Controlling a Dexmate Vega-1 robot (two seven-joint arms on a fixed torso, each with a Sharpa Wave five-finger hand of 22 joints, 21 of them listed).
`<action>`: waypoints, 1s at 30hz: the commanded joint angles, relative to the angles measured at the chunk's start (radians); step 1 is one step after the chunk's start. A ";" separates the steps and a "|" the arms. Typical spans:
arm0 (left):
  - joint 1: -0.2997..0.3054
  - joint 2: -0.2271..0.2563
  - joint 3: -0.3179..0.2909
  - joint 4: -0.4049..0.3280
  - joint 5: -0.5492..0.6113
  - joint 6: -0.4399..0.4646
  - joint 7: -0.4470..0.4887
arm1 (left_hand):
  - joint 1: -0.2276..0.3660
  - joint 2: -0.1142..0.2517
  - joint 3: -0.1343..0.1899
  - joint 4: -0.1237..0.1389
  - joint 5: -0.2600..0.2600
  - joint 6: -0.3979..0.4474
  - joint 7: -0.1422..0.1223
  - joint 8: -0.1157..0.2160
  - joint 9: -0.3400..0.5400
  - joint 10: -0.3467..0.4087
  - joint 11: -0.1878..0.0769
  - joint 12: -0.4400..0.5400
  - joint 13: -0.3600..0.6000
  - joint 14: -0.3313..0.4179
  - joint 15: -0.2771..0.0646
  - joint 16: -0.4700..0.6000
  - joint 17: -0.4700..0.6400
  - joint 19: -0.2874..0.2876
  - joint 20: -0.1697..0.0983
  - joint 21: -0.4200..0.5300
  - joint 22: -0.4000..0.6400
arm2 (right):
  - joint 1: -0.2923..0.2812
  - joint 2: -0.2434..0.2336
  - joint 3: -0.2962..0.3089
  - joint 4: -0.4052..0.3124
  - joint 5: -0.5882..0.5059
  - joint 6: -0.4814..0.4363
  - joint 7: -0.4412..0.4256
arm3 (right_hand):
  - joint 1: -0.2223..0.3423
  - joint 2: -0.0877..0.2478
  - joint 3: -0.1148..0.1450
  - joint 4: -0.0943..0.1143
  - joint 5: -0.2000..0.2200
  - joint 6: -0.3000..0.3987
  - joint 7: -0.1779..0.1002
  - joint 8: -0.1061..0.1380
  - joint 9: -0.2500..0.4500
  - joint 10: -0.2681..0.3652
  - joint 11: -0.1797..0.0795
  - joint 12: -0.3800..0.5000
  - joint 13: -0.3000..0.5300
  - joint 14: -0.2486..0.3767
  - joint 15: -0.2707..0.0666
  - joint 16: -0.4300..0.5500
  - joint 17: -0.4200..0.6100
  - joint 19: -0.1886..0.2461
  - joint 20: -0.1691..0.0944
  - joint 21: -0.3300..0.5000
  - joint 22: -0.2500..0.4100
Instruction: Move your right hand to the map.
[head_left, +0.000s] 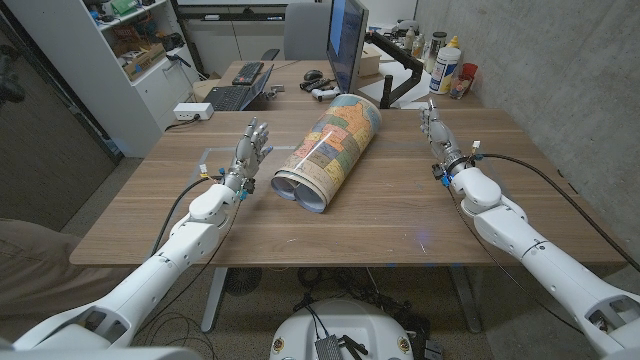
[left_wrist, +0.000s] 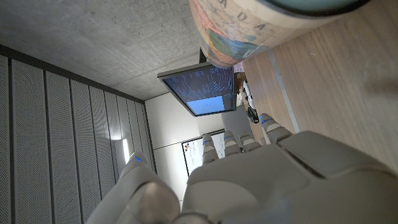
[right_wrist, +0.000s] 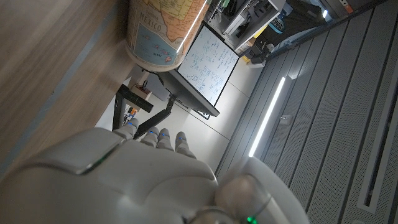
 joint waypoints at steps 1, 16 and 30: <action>0.002 0.006 -0.005 0.000 -0.003 -0.003 -0.007 | 0.003 -0.004 0.000 -0.003 0.006 0.009 -0.004 0.004 0.003 -0.005 0.004 0.002 0.002 -0.006 0.001 0.006 0.003 -0.002 0.008 0.005 0.006 | 0.006 -0.024 -0.008 -0.041 -0.073 -0.027 -0.042 | 0.011 0.002 -0.003 -0.007 0.007 0.004 0.005 0.006 0.003 -0.007 -0.003 0.003 0.004 -0.112 -0.007 0.003 0.003 -0.048 -0.005 -0.004 0.004; 0.019 0.021 -0.010 -0.025 0.006 -0.004 0.006 | 0.002 -0.004 -0.005 -0.004 0.007 0.018 -0.001 0.005 0.003 0.010 0.007 0.007 0.002 -0.020 0.003 0.003 0.003 -0.009 0.001 0.002 0.006 | -0.011 -0.063 -0.012 -0.119 -0.187 -0.054 -0.102 | 0.021 0.007 0.000 -0.013 0.011 0.012 0.001 0.009 0.003 0.007 -0.009 0.009 0.004 -0.108 -0.011 0.004 0.002 -0.041 -0.002 -0.002 0.004; 0.031 0.035 -0.014 -0.044 0.001 -0.009 -0.011 | 0.000 -0.003 -0.012 -0.005 0.007 0.030 0.002 0.006 0.002 0.082 0.013 0.028 0.003 -0.002 0.005 0.012 0.003 -0.006 0.003 0.005 0.006 | -0.005 -0.089 -0.026 -0.164 -0.281 -0.092 -0.124 | 0.035 0.007 0.001 -0.022 0.016 0.034 -0.011 0.016 0.003 0.008 -0.020 0.008 0.004 -0.107 -0.016 0.004 0.002 -0.033 -0.003 -0.002 0.004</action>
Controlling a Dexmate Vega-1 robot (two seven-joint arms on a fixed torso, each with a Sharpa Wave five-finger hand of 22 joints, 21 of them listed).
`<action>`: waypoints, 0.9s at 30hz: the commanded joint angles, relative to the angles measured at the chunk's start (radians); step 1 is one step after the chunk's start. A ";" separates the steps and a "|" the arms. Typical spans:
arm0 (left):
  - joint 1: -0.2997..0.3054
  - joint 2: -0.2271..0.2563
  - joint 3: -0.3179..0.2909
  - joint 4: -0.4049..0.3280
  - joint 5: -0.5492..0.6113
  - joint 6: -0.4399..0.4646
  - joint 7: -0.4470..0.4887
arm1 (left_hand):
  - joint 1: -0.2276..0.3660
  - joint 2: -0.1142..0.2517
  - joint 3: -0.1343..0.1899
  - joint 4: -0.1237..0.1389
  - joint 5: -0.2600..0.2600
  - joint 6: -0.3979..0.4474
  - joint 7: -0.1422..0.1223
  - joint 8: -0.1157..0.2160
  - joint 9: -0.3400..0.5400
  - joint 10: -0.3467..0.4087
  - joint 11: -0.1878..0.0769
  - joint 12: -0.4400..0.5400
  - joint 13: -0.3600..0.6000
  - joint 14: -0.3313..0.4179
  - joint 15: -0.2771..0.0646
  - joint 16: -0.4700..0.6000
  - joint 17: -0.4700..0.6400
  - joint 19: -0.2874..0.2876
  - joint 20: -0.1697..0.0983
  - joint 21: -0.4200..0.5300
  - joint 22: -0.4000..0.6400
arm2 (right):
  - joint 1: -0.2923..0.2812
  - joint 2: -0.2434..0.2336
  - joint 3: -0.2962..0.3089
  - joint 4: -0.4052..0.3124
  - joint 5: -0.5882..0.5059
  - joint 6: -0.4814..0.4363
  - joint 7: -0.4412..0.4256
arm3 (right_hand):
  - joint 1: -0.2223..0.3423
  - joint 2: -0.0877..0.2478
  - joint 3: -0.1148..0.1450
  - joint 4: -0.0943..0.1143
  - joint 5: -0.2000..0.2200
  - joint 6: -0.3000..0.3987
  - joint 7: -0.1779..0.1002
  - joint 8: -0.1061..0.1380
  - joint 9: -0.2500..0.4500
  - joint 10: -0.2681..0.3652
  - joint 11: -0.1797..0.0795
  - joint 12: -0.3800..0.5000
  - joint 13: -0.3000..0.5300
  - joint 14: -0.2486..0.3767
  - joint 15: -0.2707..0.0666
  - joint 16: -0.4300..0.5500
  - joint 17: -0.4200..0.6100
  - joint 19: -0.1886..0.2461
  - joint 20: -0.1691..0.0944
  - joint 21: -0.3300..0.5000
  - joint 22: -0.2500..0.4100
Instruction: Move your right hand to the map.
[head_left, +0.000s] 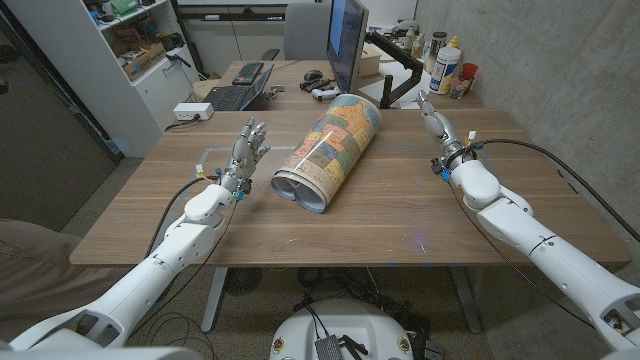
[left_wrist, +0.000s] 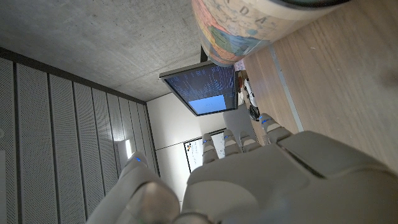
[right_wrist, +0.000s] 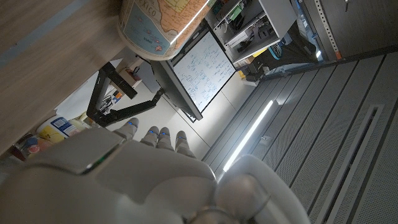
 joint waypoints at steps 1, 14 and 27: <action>0.008 0.012 -0.002 -0.013 -0.003 -0.006 -0.016 | 0.000 -0.003 -0.008 -0.001 0.007 0.010 0.001 0.006 0.003 0.061 -0.004 0.022 0.003 0.011 0.003 0.012 0.003 -0.006 0.003 0.005 0.001 | 0.008 -0.028 -0.012 -0.046 -0.084 -0.031 -0.016 | 0.016 0.006 -0.003 -0.010 0.006 0.013 -0.001 0.008 0.003 -0.002 -0.011 0.000 0.004 -0.110 -0.007 0.004 0.002 -0.033 -0.003 -0.002 0.004; 0.037 0.022 -0.010 -0.049 0.031 -0.018 0.039 | -0.002 -0.002 -0.016 -0.001 0.007 0.016 0.002 0.005 0.002 0.003 -0.011 -0.007 0.003 0.022 -0.011 0.014 0.003 -0.002 -0.004 0.006 0.001 | 0.044 -0.054 -0.039 -0.075 -0.185 -0.060 -0.005 | 0.028 0.007 0.000 -0.017 0.009 0.008 -0.001 0.006 0.003 -0.003 -0.013 0.000 0.004 -0.114 -0.008 0.002 0.002 -0.034 -0.003 -0.003 0.004; 0.042 0.019 -0.016 -0.045 0.019 -0.020 0.038 | -0.004 -0.006 -0.021 -0.002 0.008 0.013 0.001 0.002 0.002 -0.009 -0.014 -0.012 0.003 0.005 -0.008 0.007 0.003 -0.008 -0.005 0.004 0.001 | 0.093 -0.066 -0.076 -0.067 -0.257 -0.053 0.044 | 0.038 0.008 0.003 -0.024 0.013 0.005 -0.001 0.004 0.003 -0.004 -0.015 -0.001 0.004 -0.115 -0.010 0.002 0.002 -0.035 -0.002 -0.005 0.004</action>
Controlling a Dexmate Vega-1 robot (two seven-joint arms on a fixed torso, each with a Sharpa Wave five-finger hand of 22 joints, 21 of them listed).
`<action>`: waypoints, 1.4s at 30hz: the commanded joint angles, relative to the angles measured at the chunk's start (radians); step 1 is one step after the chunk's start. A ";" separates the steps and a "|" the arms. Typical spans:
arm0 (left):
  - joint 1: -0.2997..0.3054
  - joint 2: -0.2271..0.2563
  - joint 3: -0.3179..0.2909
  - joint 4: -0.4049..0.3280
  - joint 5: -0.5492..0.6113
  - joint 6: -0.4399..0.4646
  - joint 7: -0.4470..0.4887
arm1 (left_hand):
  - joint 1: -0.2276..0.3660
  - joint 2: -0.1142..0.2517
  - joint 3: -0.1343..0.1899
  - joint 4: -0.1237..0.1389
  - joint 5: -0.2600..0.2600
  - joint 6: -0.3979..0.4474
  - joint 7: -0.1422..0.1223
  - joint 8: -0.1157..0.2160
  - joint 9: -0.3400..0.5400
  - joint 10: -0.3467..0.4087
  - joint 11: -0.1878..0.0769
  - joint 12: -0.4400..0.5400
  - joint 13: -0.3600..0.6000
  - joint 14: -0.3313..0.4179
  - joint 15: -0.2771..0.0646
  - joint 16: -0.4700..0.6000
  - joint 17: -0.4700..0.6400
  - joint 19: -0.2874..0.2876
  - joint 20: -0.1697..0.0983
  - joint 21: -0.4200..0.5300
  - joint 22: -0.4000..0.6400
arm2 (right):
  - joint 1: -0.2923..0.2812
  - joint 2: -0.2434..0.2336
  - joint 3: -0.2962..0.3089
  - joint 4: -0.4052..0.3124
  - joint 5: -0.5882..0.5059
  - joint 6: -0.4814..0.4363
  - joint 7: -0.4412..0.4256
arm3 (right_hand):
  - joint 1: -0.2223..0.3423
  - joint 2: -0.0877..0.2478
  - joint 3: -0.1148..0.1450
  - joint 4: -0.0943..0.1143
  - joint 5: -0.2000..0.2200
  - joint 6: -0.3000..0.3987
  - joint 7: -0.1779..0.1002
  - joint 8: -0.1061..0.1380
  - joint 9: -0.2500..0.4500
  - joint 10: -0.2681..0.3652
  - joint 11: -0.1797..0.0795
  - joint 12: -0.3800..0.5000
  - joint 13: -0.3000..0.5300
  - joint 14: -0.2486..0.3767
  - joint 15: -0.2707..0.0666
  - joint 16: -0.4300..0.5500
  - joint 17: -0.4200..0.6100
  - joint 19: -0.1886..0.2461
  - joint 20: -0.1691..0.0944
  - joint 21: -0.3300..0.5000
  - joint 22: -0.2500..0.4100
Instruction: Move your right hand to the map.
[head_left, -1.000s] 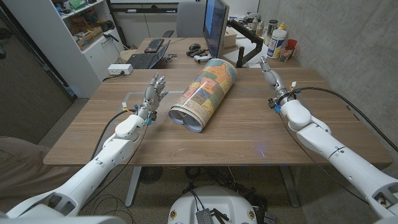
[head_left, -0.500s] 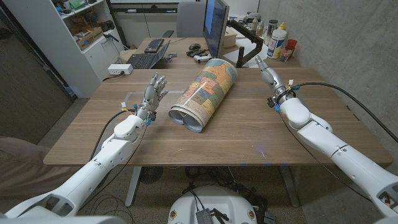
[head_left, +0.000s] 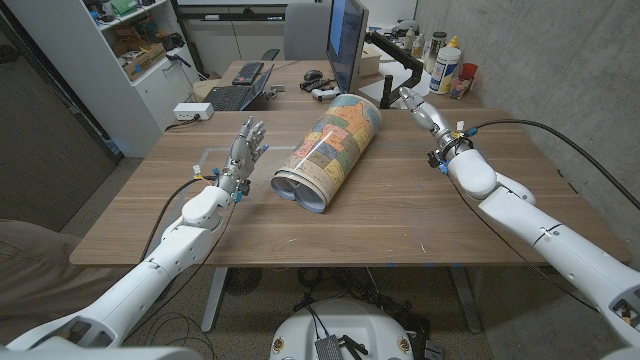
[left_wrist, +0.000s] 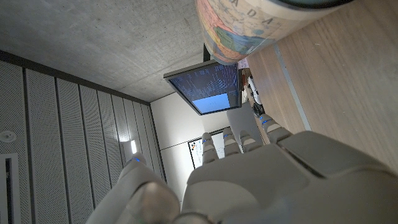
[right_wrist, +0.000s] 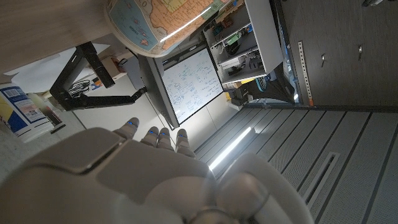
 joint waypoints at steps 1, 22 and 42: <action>0.011 0.000 -0.007 -0.003 0.001 -0.004 0.017 | -0.004 -0.006 -0.005 -0.002 0.004 0.002 -0.008 0.002 0.002 -0.009 -0.006 -0.001 0.003 -0.013 -0.001 -0.001 0.003 -0.002 0.000 0.004 0.003 | 0.049 -0.018 -0.038 -0.003 -0.074 -0.003 0.044 | 0.012 0.004 -0.002 -0.007 0.008 -0.004 -0.004 0.004 0.003 -0.001 -0.006 -0.001 0.004 -0.112 -0.007 0.002 0.002 -0.036 -0.002 -0.001 0.004; 0.008 0.005 -0.009 0.001 -0.005 -0.003 0.004 | -0.005 -0.008 -0.011 -0.003 0.005 0.003 -0.007 0.002 0.002 -0.008 -0.006 -0.001 0.003 -0.015 0.001 -0.001 0.003 -0.002 0.001 0.005 0.003 | 0.107 -0.028 -0.094 -0.018 -0.228 -0.014 0.074 | 0.014 0.008 -0.002 -0.008 0.012 -0.013 -0.010 -0.002 0.003 -0.004 -0.010 -0.002 0.004 -0.120 -0.016 0.000 0.002 -0.042 -0.007 -0.004 0.004; 0.028 0.007 -0.017 -0.024 0.009 -0.006 0.041 | -0.006 -0.008 -0.016 -0.003 0.007 -0.005 -0.006 -0.002 0.003 -0.034 -0.005 -0.009 0.003 -0.023 0.004 -0.003 0.003 -0.005 0.004 0.004 0.003 | 0.135 -0.029 -0.122 -0.020 -0.339 0.015 0.069 | -0.024 0.016 -0.013 0.010 0.014 0.004 -0.015 -0.001 0.004 0.011 -0.015 0.003 0.005 -0.105 -0.024 0.006 0.005 -0.024 -0.013 0.001 0.006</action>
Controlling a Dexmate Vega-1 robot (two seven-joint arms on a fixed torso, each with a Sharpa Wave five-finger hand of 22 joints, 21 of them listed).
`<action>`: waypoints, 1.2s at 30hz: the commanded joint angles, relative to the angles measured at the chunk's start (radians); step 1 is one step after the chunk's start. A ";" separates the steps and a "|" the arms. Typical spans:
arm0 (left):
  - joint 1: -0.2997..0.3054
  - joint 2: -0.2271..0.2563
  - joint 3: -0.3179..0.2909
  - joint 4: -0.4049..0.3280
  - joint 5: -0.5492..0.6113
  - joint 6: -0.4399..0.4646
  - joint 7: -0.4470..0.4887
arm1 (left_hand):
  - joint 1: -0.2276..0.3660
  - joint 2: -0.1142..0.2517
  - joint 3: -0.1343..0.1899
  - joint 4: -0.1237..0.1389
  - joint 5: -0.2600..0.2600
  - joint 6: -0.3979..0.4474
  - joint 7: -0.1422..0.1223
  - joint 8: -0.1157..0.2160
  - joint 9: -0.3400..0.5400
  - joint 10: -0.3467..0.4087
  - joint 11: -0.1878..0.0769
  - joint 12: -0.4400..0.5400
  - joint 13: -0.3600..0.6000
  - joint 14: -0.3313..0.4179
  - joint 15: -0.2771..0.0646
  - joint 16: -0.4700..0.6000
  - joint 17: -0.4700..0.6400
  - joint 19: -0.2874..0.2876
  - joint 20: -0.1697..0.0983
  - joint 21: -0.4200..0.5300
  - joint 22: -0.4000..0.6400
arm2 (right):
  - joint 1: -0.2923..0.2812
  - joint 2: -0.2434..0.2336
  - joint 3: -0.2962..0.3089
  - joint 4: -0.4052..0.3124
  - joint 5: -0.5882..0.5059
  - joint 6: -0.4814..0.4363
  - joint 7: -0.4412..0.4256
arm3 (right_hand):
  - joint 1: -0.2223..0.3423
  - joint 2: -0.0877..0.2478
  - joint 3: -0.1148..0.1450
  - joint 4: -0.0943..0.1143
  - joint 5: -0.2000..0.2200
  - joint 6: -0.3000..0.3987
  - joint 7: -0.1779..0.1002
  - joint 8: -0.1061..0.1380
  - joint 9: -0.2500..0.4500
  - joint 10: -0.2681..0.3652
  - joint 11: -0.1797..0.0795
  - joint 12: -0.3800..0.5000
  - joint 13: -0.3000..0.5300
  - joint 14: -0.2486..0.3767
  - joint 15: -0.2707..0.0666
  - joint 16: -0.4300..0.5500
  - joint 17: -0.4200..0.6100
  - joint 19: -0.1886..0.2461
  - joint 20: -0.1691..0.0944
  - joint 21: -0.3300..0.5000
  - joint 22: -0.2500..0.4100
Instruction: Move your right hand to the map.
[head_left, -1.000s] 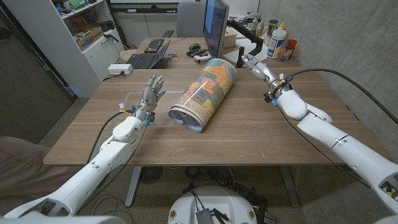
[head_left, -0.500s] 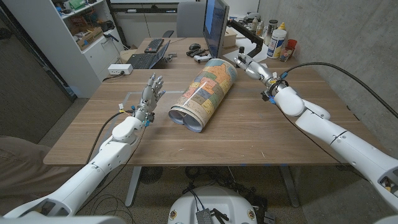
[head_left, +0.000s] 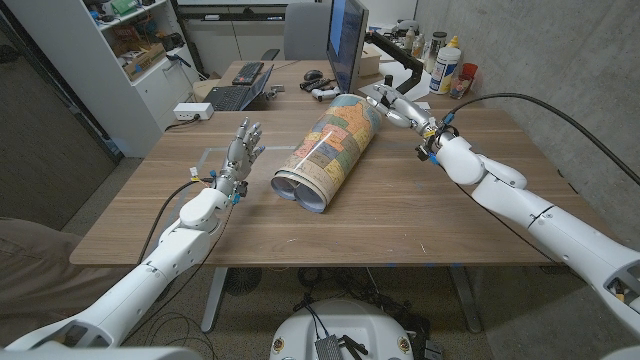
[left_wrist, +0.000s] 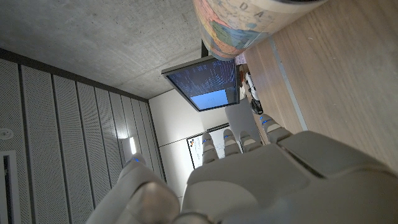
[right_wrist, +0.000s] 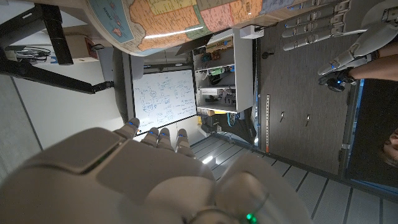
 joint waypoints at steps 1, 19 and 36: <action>0.009 0.003 -0.005 -0.018 0.011 -0.001 0.021 | -0.006 -0.008 -0.005 0.000 0.007 -0.005 -0.006 -0.002 0.003 -0.012 -0.001 -0.005 0.003 -0.009 0.000 -0.003 0.003 -0.005 0.004 0.004 0.003 | 0.018 -0.005 -0.015 -0.004 -0.050 0.021 0.018 | -0.010 0.001 -0.006 0.007 0.004 0.001 0.003 -0.001 0.004 0.002 0.000 0.003 0.005 -0.107 -0.001 0.003 0.005 -0.020 -0.007 0.001 0.006; 0.031 0.009 -0.009 -0.048 0.020 -0.004 0.039 | -0.005 -0.007 -0.009 -0.001 0.009 -0.022 -0.015 -0.007 0.003 -0.018 0.000 -0.004 0.003 -0.011 0.000 -0.003 0.003 -0.006 0.003 0.004 0.003 | 0.038 -0.012 -0.033 -0.010 -0.132 0.051 0.034 | -0.020 0.005 -0.010 0.012 0.006 0.000 0.002 -0.003 0.004 -0.005 -0.004 0.000 0.005 -0.121 -0.006 -0.002 0.005 -0.035 -0.007 -0.005 0.006; 0.056 0.021 -0.023 -0.067 0.011 -0.015 0.033 | -0.004 -0.005 -0.012 -0.001 0.011 -0.007 -0.007 0.000 0.003 -0.028 0.001 -0.006 0.003 -0.018 0.003 -0.004 0.003 -0.007 0.003 0.004 0.003 | 0.097 0.004 -0.077 0.016 -0.225 0.073 0.068 | -0.025 0.007 -0.012 0.015 0.009 -0.007 -0.001 -0.007 0.004 -0.010 -0.012 -0.002 0.005 -0.128 -0.004 -0.004 0.004 -0.045 -0.003 -0.008 0.006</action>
